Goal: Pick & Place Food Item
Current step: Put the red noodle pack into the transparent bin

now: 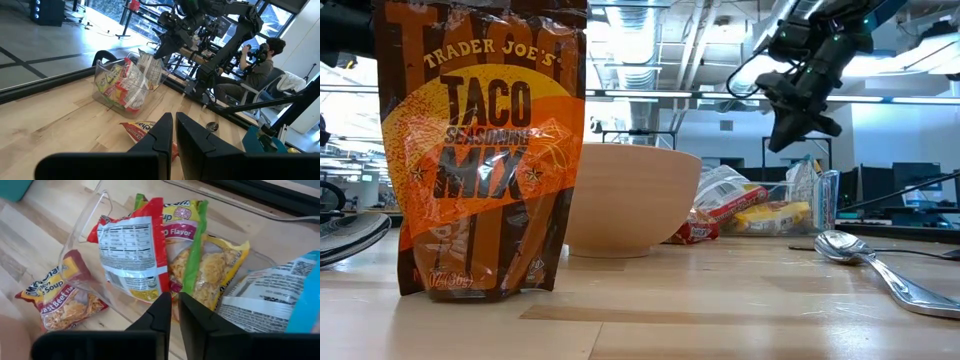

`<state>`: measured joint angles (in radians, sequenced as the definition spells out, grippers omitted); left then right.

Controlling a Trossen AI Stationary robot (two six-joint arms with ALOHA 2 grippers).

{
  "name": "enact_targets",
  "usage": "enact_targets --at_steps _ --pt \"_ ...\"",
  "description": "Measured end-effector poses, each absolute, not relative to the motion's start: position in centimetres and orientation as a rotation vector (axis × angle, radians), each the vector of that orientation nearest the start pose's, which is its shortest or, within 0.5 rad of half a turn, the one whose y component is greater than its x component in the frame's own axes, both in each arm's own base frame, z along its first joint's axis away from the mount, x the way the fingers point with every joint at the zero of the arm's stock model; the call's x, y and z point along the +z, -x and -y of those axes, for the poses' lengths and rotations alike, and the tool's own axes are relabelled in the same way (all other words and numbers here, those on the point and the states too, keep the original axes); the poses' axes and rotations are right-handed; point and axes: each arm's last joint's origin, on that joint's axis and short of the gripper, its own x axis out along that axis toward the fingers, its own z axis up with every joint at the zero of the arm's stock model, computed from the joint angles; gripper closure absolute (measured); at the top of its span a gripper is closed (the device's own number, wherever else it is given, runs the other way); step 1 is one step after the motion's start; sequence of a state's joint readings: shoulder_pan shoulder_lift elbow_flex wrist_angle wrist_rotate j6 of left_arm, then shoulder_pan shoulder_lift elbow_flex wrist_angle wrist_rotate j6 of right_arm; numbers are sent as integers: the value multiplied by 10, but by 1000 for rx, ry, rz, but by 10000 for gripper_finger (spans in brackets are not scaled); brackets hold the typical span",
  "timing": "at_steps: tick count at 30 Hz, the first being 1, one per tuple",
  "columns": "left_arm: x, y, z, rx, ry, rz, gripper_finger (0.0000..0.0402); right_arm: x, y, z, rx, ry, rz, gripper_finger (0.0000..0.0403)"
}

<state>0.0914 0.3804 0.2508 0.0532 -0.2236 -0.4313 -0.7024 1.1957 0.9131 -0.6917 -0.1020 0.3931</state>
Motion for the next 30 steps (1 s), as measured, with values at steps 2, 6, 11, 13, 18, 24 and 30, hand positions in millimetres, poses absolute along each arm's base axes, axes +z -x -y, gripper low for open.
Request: enact_targets --at_steps 2,6,11,13,18,24,30 --pt "222 -120 -17 326 422 -8 385 258 -176 146 -736 -743 -806 382" --pt "222 -120 -17 326 422 -7 385 257 -175 144 -733 -745 -835 396" --pt "222 -120 -17 326 422 -8 385 256 -176 140 -717 -742 -859 401" --pt "222 -120 -17 326 422 -7 385 256 -178 137 -700 -733 -862 402" --pt "222 -120 -17 326 422 -7 385 263 -181 125 -643 -679 -850 402" --pt "222 -120 -17 326 414 -8 385 283 -180 103 -552 -602 -750 402" --pt "225 -120 -17 320 419 23 385 304 -176 70 -410 -529 -647 402"
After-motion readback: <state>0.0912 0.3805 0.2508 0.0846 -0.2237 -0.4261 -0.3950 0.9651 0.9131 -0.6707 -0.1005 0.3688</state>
